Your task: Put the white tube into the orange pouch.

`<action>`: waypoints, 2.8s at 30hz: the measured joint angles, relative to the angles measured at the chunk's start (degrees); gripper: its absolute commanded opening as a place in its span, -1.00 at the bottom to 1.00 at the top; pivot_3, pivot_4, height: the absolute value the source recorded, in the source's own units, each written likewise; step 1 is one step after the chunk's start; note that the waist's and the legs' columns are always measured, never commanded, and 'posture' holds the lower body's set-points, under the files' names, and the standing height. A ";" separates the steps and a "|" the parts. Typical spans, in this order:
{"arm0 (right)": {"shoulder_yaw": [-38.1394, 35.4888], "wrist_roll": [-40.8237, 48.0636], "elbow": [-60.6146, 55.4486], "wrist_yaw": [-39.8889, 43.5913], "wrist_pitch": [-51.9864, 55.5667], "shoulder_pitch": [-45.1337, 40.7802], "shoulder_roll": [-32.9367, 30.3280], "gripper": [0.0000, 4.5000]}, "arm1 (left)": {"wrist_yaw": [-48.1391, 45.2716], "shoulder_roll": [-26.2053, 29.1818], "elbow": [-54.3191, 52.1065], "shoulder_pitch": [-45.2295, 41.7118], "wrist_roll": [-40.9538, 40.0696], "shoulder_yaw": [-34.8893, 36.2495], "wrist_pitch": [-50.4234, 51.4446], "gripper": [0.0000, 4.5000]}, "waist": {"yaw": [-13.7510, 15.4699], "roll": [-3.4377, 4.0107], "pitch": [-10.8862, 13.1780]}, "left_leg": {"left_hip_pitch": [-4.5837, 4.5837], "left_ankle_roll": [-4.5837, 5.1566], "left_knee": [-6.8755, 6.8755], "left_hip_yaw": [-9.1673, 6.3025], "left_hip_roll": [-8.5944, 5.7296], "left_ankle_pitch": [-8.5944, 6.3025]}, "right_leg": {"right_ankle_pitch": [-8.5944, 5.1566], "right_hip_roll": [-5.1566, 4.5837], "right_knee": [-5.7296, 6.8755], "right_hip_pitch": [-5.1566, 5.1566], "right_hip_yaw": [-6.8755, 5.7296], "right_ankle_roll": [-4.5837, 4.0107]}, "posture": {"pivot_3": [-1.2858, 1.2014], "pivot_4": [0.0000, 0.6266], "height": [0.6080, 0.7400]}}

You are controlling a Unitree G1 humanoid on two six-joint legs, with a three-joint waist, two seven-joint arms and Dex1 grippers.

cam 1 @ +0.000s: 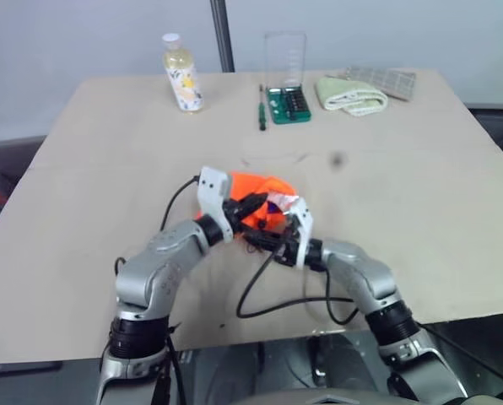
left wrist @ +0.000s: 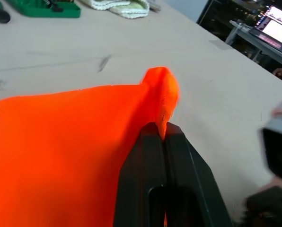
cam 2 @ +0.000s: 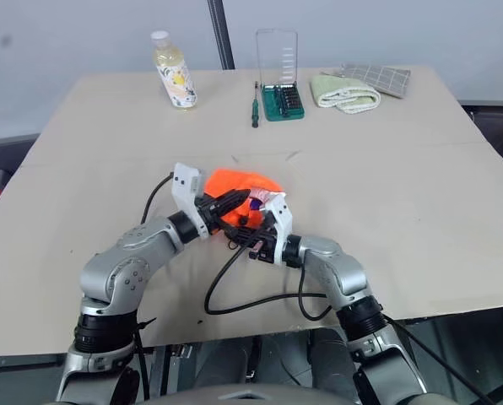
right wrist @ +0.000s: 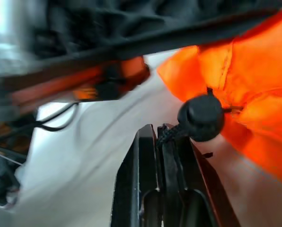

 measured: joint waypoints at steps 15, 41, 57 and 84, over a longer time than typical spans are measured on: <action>-6.53 5.84 -8.83 2.48 4.81 0.06 -9.97 -1.00 | -4.83 2.54 -2.03 0.06 -9.15 7.35 -1.20 0.43 | -0.04 0.00 0.02 | -0.05 0.00 -0.01 -0.01 0.02 0.00 | -0.01 0.00 -0.04 -0.04 -0.01 0.00 | 0.03 -0.52 1.00; -19.03 21.66 -8.43 8.55 15.79 -36.33 -22.83 -1.00 | -7.15 0.29 9.75 -19.00 -3.04 0.60 -13.32 0.43 | 0.27 0.01 0.14 | -0.37 0.02 -0.02 0.05 -0.06 -0.01 | 0.02 -0.12 -0.24 -0.15 -0.15 0.00 | 0.03 -0.52 1.00; 6.07 -9.56 -4.35 36.30 -5.51 -29.92 -49.99 -1.00 | -16.37 2.07 13.31 -24.18 -0.55 -1.90 -17.73 0.43 | 0.10 0.01 0.15 | -0.97 -0.21 0.05 0.21 -0.06 0.13 | 0.02 -0.12 -0.03 -0.91 -0.04 0.02 | 0.03 -0.52 1.00; 4.23 -7.54 -9.65 39.73 -8.08 -31.24 -53.93 -1.00 | -27.63 -3.85 15.43 -22.14 2.80 -13.68 -20.98 0.43 | 0.35 -0.01 0.16 | -1.00 -0.19 0.18 0.22 -0.05 0.12 | 0.02 -0.15 0.00 -0.90 -0.02 0.02 | 0.03 -0.52 1.00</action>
